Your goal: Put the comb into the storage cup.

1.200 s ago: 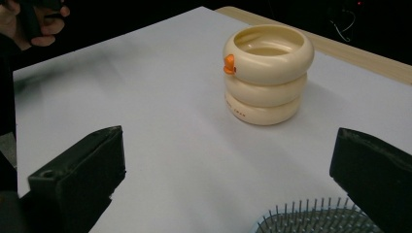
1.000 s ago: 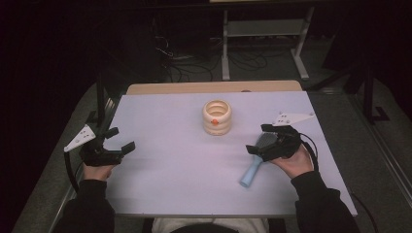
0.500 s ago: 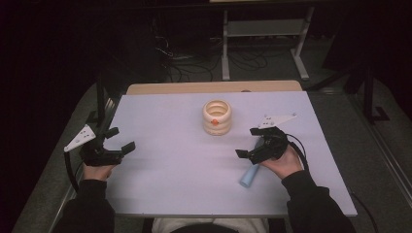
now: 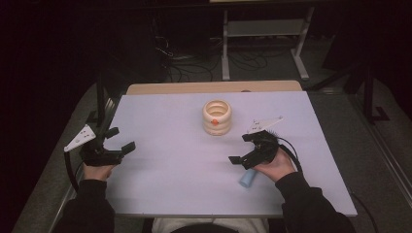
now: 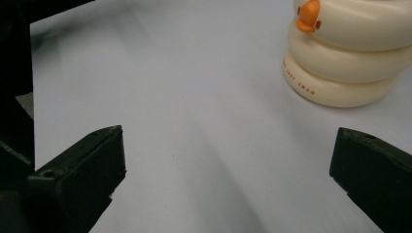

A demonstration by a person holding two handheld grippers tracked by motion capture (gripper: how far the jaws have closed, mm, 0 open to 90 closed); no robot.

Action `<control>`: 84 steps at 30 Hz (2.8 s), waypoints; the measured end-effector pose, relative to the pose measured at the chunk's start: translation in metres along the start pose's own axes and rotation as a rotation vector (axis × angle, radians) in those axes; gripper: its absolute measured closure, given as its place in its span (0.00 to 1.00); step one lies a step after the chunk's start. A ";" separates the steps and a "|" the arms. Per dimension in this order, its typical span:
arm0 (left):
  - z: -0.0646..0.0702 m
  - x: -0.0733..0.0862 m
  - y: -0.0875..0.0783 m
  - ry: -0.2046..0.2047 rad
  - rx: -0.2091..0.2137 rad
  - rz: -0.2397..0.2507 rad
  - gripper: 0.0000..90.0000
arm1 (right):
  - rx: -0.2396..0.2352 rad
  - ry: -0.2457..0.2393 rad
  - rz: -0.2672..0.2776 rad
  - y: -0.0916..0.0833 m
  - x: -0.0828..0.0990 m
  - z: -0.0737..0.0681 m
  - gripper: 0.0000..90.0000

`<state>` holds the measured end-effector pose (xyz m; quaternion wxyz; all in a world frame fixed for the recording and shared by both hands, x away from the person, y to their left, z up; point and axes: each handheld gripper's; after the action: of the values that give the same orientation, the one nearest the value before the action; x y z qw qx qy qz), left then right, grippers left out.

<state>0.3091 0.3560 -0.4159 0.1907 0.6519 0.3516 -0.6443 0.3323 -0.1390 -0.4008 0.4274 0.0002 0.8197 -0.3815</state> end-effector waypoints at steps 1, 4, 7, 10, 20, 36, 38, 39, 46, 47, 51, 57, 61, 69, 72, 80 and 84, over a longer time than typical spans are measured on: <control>0.000 0.000 0.000 0.001 0.000 -0.002 0.00 | -0.008 -0.002 -0.012 0.002 0.001 0.000 0.03; 0.000 0.000 0.000 -0.004 0.002 -0.003 0.00 | -0.002 0.006 -0.040 0.006 0.003 0.001 0.09; 0.000 0.000 0.000 -0.002 0.000 0.003 0.00 | -0.010 0.015 -0.063 0.009 0.005 0.002 0.15; 0.000 0.000 0.000 0.000 0.002 -0.002 0.00 | -0.004 0.016 -0.090 0.012 0.007 0.002 0.20; 0.000 0.000 0.000 0.005 0.004 -0.004 0.00 | -0.016 0.013 -0.136 0.018 0.012 0.003 0.43; 0.000 0.000 0.000 0.004 0.003 -0.001 0.00 | -0.033 0.015 -0.215 0.021 0.019 0.004 0.98; 0.000 0.000 0.000 0.005 0.003 -0.002 0.00 | -0.032 0.020 -0.223 0.020 0.020 0.005 0.98; 0.000 0.000 0.000 0.004 0.003 -0.002 0.00 | -0.032 0.019 -0.231 0.020 0.021 0.005 0.98; 0.000 0.000 0.000 0.005 0.003 -0.001 0.00 | -0.028 0.021 -0.267 0.022 0.025 0.006 0.98; 0.000 0.000 0.000 0.002 0.002 0.002 0.00 | -0.028 0.022 -0.272 0.023 0.026 0.006 0.98; 0.000 0.000 0.000 0.005 0.004 -0.001 0.00 | -0.030 0.020 -0.286 0.024 0.028 0.006 0.98; 0.000 0.000 0.001 0.002 0.006 -0.001 0.00 | -0.013 0.019 -0.330 0.023 0.034 0.010 0.99; 0.000 0.000 0.002 0.000 0.008 -0.003 0.00 | -0.013 0.019 -0.344 0.020 0.037 0.011 0.99; 0.000 0.000 0.004 0.003 0.013 -0.004 0.00 | -0.001 -0.001 -0.375 0.018 0.038 0.011 0.99; 0.000 0.000 0.004 0.002 0.014 -0.003 0.00 | 0.004 -0.009 -0.387 0.014 0.040 0.013 0.99; -0.001 0.000 0.006 0.001 0.022 -0.009 0.00 | 0.013 -0.002 -0.393 0.003 0.044 0.020 0.99; -0.001 0.000 0.006 0.000 0.022 -0.008 0.00 | 0.016 0.003 -0.387 -0.002 0.045 0.024 0.99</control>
<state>0.3137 0.3525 -0.4173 0.1808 0.6524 0.3472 -0.6489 0.3197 -0.1699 -0.4389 0.3447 -0.1536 0.8020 -0.4630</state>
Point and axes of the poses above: each handheld gripper's, and its own axes: y roughly forward along the jaws, x roughly out of its underside, z roughly to its right, and after that the axes turned 15 degrees about y, right-handed
